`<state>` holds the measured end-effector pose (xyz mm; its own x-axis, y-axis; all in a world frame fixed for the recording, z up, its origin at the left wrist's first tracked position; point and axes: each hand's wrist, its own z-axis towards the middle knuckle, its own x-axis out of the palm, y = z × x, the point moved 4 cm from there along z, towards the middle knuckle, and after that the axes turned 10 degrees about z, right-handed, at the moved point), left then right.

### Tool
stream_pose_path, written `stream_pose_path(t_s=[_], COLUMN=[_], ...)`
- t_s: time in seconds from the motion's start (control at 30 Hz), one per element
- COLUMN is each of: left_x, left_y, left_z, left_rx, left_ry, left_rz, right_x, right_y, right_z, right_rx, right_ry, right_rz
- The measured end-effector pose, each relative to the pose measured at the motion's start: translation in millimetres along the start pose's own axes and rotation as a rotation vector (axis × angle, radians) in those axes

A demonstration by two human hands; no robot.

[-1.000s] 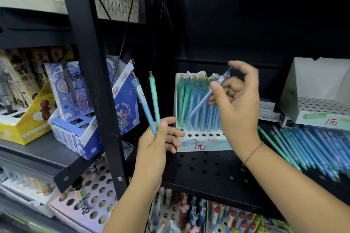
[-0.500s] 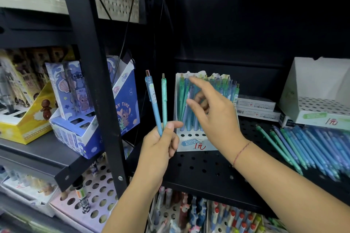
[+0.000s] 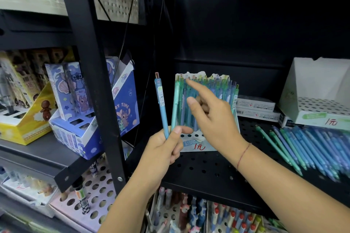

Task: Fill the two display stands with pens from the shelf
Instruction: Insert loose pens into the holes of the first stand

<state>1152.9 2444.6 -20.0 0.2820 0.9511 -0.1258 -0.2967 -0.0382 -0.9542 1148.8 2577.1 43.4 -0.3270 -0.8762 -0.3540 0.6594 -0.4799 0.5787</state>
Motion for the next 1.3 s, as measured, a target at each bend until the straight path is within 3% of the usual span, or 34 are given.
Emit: stream_pose_path(t_s=[0.17,0.43,0.53,0.63,0.7,0.87,1.3], left_x=[2.3,4.8,3.9,-1.8,-4.7,-5.0,-3.8], left_y=[-0.8,-1.5,-1.4,0.4,1.8,3.4,3.9], left_z=[-0.4,-1.6,-1.4,-1.1,-0.6,0.8,1.5], left_rx=[0.014,0.019,0.019,0.016,0.004,-0.028,-0.004], left_ry=[0.071,0.126,0.077,-0.078,-0.163,-0.227,-0.190], left_rz=[0.000,0.052,0.049,-0.014,-0.044,-0.078,-0.040], right_x=[-0.2,7.0,-3.0,-22.6,-29.3,-14.6,4.1], right_y=[4.0,2.1,7.8,7.1,4.5,2.9,-0.1], right_z=[-1.6,-0.3,1.9,5.0,5.5,0.3,-3.2], right_rx=[0.150,0.216,0.151,0.071,0.036,-0.031,-0.071], right_ry=[0.061,0.115,-0.015,-0.220,-0.264,-0.109,0.070], right_rz=[0.432,0.486,0.474,0.410,0.329,0.033,-0.104])
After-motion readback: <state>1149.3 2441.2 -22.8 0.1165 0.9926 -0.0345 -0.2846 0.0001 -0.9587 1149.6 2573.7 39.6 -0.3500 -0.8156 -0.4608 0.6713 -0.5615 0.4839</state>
